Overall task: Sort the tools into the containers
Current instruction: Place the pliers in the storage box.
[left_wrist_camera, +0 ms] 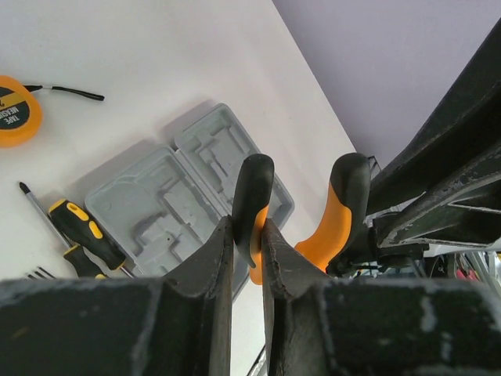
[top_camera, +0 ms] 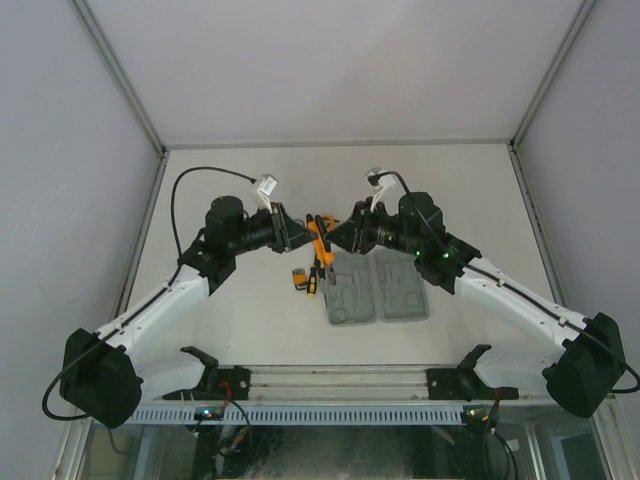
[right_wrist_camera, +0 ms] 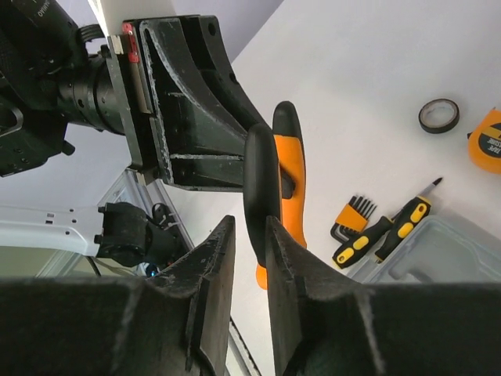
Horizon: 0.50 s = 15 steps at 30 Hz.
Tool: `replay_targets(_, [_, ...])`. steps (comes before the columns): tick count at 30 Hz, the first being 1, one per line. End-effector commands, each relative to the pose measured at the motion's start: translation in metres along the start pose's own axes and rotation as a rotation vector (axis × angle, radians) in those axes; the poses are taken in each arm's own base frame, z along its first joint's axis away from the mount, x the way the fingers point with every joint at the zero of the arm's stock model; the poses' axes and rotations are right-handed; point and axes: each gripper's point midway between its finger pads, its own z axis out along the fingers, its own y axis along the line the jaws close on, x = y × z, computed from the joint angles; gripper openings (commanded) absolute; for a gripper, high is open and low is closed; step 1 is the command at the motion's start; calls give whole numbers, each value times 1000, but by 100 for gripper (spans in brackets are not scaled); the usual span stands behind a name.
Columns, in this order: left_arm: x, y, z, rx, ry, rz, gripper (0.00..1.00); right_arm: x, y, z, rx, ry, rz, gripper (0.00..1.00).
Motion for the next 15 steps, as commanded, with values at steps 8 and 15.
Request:
replay_targets(8, [-25, -47, -14, 152, -81, 153, 0, -12, 10, -22, 6, -19, -140, 43])
replay_targets(15, [-32, -74, -31, 236, -100, 254, 0, 6, 23, -43, -88, -14, -218, 75])
